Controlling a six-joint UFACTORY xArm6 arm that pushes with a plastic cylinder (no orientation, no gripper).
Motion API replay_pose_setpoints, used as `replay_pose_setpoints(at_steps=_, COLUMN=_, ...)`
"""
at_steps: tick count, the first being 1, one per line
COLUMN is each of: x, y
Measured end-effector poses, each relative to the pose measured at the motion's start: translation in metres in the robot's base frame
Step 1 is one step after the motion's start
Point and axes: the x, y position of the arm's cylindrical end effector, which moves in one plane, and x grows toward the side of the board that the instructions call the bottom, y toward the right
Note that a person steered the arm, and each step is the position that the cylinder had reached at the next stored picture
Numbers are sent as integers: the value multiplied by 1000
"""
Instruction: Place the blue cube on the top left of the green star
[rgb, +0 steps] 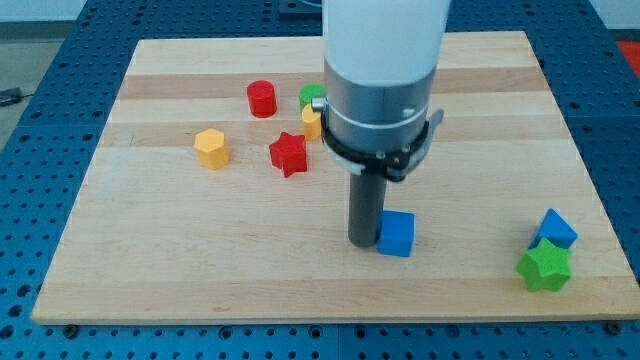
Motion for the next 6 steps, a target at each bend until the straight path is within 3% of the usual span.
replay_pose_setpoints(at_steps=2, x=28, y=22)
replay_pose_setpoints(at_steps=3, x=21, y=2)
replay_pose_setpoints(at_steps=5, x=5, y=31)
replay_pose_setpoints(at_steps=6, x=-1, y=18)
